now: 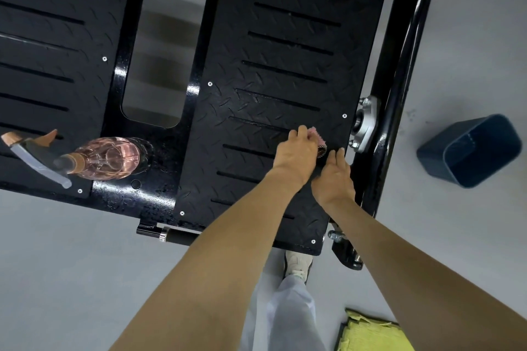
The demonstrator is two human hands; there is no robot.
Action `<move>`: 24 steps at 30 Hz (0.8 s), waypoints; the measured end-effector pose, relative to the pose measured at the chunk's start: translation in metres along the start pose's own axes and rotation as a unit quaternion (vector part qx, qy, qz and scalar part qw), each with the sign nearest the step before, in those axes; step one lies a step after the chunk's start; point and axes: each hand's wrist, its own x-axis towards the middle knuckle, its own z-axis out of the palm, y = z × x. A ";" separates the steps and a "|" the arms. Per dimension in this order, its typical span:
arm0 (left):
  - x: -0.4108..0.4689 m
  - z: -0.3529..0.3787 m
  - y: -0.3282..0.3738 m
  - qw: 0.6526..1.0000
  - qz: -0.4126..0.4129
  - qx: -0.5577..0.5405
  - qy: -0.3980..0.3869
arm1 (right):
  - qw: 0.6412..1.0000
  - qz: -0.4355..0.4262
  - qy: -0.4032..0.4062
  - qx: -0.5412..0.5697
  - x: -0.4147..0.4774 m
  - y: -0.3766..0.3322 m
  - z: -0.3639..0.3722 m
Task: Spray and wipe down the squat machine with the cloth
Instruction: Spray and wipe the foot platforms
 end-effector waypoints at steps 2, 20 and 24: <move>-0.001 -0.001 -0.009 0.999 0.034 0.035 0.006 | 1.000 0.002 0.003 0.000 0.000 -0.002 0.000; -0.033 -0.027 -0.147 0.990 -0.117 0.064 0.039 | 1.000 -0.003 -0.012 0.022 0.001 -0.037 0.004; -0.032 -0.020 -0.105 0.991 -0.123 0.027 0.044 | 0.999 0.007 0.002 0.034 0.007 -0.040 0.001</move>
